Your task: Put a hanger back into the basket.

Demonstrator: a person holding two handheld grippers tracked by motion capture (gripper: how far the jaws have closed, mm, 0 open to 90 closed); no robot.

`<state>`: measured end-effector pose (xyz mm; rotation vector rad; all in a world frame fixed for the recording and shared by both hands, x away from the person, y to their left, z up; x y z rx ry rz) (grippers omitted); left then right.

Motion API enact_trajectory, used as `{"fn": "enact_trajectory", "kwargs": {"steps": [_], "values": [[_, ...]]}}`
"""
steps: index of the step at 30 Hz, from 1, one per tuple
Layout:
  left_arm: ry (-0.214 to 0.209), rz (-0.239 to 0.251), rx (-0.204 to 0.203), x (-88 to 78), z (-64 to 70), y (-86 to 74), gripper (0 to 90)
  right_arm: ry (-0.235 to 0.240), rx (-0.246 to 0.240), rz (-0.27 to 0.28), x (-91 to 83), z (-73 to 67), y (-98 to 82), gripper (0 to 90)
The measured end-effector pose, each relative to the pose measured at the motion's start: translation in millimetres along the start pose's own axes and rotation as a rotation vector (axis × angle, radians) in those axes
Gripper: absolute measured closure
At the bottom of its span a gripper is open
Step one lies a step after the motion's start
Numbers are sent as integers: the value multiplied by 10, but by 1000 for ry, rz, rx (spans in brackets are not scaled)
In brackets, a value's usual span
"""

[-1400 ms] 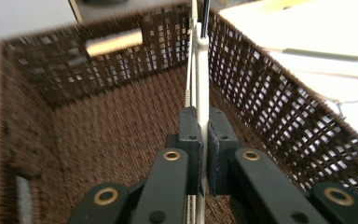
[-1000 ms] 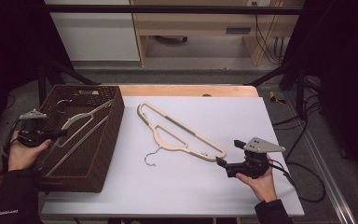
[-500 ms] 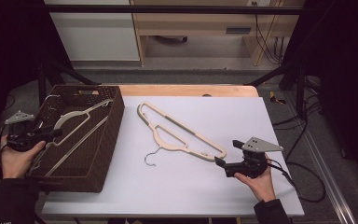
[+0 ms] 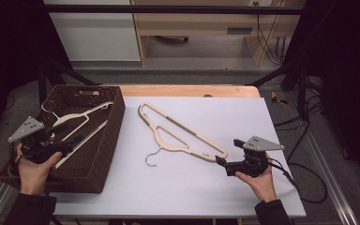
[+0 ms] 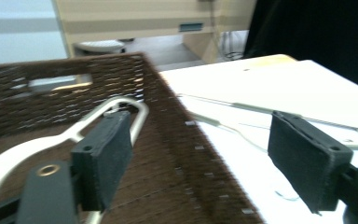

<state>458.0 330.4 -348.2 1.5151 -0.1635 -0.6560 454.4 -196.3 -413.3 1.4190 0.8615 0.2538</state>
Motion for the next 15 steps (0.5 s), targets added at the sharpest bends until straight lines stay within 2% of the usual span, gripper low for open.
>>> {"fn": "enact_trajectory", "kwargs": {"steps": [2, 7, 13, 15], "values": [[-31, 10, 7, 29, 149, -8, 157, 1, 4, 6, 4, 4, 9, 64], [-72, 16, 27, 85, 440, -42, 107, 1, 3, 9, 20, 3, 36, 65], [-113, -1, 54, 154, 658, -112, 87, 12, -14, -3, 110, -32, 79, 67], [-141, -7, 56, 173, 716, -138, 88, 15, -23, -13, 165, -43, 91, 67]]}}
Point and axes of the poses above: each handheld gripper's, and its own axes: x roughly forward along the jaws, y roughly out of its top, z roughly to its right, the point moved 3 cm from there along x, roughly forward along the jaws, and after that the axes turned 3 degrees about z, right-handed, at the moved point
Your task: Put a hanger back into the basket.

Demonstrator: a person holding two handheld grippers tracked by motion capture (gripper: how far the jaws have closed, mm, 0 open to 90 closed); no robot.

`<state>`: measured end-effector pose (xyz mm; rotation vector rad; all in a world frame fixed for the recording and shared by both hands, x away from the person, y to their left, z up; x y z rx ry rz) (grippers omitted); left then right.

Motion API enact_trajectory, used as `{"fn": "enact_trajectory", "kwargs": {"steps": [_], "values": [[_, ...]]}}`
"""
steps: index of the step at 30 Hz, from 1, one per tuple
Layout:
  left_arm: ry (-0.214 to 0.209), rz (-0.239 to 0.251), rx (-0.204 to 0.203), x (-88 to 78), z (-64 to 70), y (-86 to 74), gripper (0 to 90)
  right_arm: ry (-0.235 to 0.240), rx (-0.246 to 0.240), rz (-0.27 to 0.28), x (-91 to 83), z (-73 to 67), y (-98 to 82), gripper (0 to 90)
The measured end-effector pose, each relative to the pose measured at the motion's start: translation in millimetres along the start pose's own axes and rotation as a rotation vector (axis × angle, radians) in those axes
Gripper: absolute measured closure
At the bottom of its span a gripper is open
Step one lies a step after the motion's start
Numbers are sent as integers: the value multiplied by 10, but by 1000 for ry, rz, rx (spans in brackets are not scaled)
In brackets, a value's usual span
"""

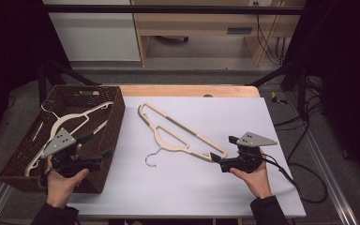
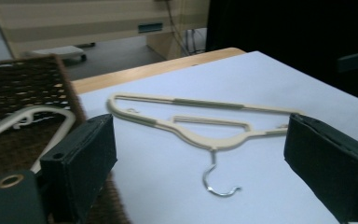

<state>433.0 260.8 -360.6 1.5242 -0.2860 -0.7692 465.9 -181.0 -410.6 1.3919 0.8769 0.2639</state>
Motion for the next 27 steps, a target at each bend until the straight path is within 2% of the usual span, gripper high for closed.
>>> {"fn": "enact_trajectory", "kwargs": {"steps": [5, 13, 22, 27], "values": [[-40, -9, 22, 75, 145, -60, 84, 17, -5, -21, 164, -27, 32, 70], [-86, -32, 34, 175, 245, -163, 81, 26, -29, -68, 439, -47, 52, 114], [-113, -53, 51, 255, 300, -217, 78, 52, -53, -185, 792, -50, -80, 196], [-115, -53, 46, 269, 294, -231, 78, 58, -72, -242, 929, -38, -162, 265]]}}
Point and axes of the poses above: each handheld gripper's, and its own axes: x roughly forward along the jaws, y roughly out of its top, z roughly to its right, the point moved 3 cm from there along x, roughly forward along the jaws, and after that the axes turned 3 degrees about z, right-handed, at the moved point
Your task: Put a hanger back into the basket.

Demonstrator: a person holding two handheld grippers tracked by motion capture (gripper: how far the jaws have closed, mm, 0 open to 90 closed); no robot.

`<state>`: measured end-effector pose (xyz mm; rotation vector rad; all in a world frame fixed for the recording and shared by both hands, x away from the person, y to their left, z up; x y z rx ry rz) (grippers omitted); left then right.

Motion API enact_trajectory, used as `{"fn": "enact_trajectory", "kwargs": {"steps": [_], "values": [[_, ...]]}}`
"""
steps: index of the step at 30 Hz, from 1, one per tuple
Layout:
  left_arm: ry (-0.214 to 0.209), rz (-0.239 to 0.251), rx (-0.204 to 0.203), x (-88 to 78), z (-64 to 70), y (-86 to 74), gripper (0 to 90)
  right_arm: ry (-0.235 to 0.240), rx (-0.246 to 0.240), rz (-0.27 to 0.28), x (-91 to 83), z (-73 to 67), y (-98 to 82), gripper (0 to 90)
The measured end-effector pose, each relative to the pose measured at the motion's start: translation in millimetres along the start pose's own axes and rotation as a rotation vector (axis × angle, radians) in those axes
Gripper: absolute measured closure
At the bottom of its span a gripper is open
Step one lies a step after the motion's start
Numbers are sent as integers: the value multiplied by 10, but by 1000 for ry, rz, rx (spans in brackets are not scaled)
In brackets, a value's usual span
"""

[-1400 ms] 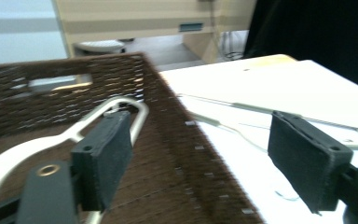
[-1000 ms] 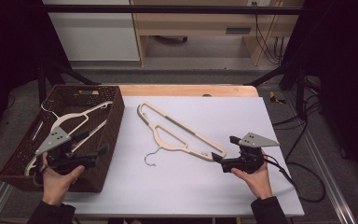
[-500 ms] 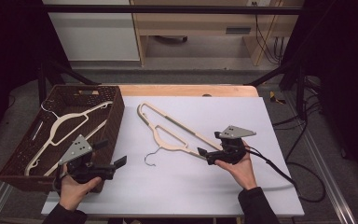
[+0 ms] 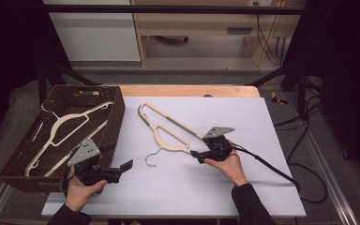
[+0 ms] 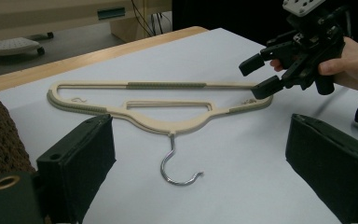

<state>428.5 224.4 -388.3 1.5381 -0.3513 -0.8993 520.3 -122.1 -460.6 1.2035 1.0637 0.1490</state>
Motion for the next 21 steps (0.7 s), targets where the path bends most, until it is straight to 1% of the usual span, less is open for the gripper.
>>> {"fn": "enact_trajectory", "kwargs": {"steps": [3, 4, 6, 7, 8, 9, 10, 11, 12, 13, 15, 17, 18, 19, 20, 21], "values": [[-4, -8, 0, 20, 2, -16, 78, 7, -5, -37, 98, 3, -23, 320], [-4, -8, 0, 20, 2, -16, 78, 7, -7, -41, 124, 3, -28, 335], [-7, -8, 4, 23, 7, -15, 78, 13, -21, -71, 194, 3, -49, 369], [-8, -7, 4, 22, 6, -14, 78, 14, -26, -87, 225, 6, -64, 400], [-7, -5, 3, 20, 5, -14, 78, 11, -20, -94, 247, 4, -71, 424], [-8, -4, 2, 19, 3, -14, 79, 18, -26, -105, 270, 13, -85, 433], [-9, -3, 1, 19, 1, -14, 79, 15, -22, -114, 285, 13, -92, 444], [-9, 0, 1, 21, -1, -15, 80, 19, -35, -126, 309, 26, -109, 466], [-9, -4, 1, 20, -4, -17, 80, 11, -26, -144, 321, 22, -118, 480], [-9, -5, 0, 20, -6, -18, 80, 14, -43, -149, 332, 33, -130, 502], [-9, -9, 0, 24, -9, -22, 80, 9, -29, -167, 352, 23, -143, 529], [-9, -9, 2, 24, -8, -23, 81, 2, -55, -182, 361, 38, -160, 552], [-10, -9, 1, 24, -7, -22, 81, 13, -60, -175, 363, 43, -162, 577], [-11, -8, 1, 24, -6, -21, 81, 15, -48, -179, 360, 30, -157, 602], [-10, -9, 3, 24, -6, -20, 81, 16, -65, -181, 359, 36, -158, 617], [-11, -9, 2, 24, -7, -21, 81, 20, -61, -181, 360, 30, -157, 635]]}}
Point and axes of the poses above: each handheld gripper's, and its own axes: x roughly forward along the jaws, y roughly out of its top, z roughly to its right, the point moved 3 cm from there along x, roughly forward along the jaws, and after that the axes turned 3 degrees about z, right-handed, at the moved point
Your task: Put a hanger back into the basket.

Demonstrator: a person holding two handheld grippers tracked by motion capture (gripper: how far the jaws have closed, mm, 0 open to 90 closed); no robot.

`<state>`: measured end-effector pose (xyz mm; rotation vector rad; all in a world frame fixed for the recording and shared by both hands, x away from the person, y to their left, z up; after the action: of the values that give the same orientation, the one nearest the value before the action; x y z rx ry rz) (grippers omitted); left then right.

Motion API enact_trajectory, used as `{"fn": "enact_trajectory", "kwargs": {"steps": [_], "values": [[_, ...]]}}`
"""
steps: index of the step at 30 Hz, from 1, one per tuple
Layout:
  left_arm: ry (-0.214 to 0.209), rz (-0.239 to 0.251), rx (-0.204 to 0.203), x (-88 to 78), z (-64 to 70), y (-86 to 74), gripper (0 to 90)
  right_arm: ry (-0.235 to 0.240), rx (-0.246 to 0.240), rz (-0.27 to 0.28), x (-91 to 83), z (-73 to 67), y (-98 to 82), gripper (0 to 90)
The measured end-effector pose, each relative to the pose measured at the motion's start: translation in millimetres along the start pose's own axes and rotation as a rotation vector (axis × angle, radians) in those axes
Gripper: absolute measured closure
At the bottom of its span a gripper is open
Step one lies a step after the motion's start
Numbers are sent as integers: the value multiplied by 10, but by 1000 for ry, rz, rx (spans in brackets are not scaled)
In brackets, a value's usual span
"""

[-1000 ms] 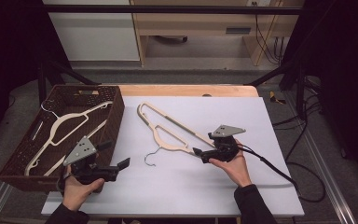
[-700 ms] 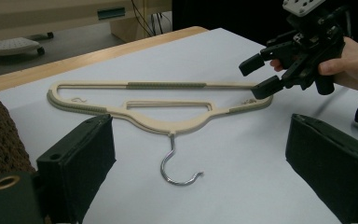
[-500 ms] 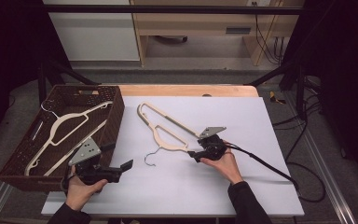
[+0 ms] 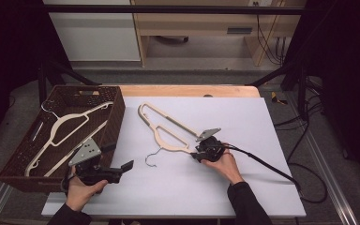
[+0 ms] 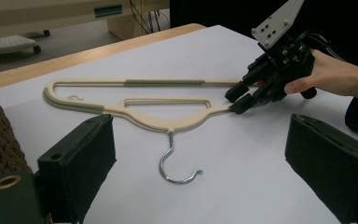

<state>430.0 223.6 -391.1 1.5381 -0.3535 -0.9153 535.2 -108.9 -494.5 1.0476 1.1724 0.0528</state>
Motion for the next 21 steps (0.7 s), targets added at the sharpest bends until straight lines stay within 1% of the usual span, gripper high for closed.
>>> {"fn": "enact_trajectory", "kwargs": {"steps": [3, 4, 5, 7, 8, 9, 11, 12, 13, 14, 15, 16, 17, 20, 21], "values": [[0, -3, 0, 4, -2, -4, 82, 18, -14, -1, 1, 9, 3, 689], [0, -3, 0, 7, -2, -6, 82, 27, -8, -7, -3, 4, 4, 709], [-1, -3, 0, 9, 0, -6, 82, 34, -21, -8, -3, 13, 3, 723], [-2, -5, 1, 12, 3, -7, 82, 49, -21, -14, -10, 19, 5, 741], [-1, -6, 2, 13, 5, -7, 82, 48, -36, -9, -4, 35, 5, 757], [-3, -7, 3, 14, 6, -7, 82, 55, -31, -9, -3, 36, 8, 761], [-2, -7, 3, 15, 8, -7, 83, 69, -52, -6, -7, 44, 5, 769], [-4, -7, 4, 16, 10, -6, 83, 58, -60, -6, -10, 47, 3, 774], [-4, -7, 2, 18, 14, -5, 83, 56, -63, -4, -10, 48, 3, 780], [-6, -7, 3, 19, 18, -5, 84, 55, -64, -7, -15, 48, 3, 785], [-6, -7, 3, 19, 18, -5, 84, 48, -36, -9, -19, 34, 9, 786], [-7, -8, 5, 22, 24, -5, 84, 48, -36, -9, -19, 34, 9, 786], [-8, -9, 6, 23, 28, -4, 84, 58, -43, -8, -25, 41, 9, 787], [-9, -10, 8, 26, 37, -1, 85, 67, -27, -1, -31, 32, 19, 788], [-9, -9, 8, 27, 39, 0, 85, 77, -28, 5, -30, 33, 20, 789]]}}
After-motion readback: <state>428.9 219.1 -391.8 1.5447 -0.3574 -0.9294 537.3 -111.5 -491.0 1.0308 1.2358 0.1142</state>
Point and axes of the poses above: each handheld gripper's, and its own axes: x roughly forward along the jaws, y roughly out of its top, z roughly to its right, the point moved 3 cm from there along x, roughly forward along the jaws, and after that the axes turned 3 degrees about z, right-handed, at the moved point
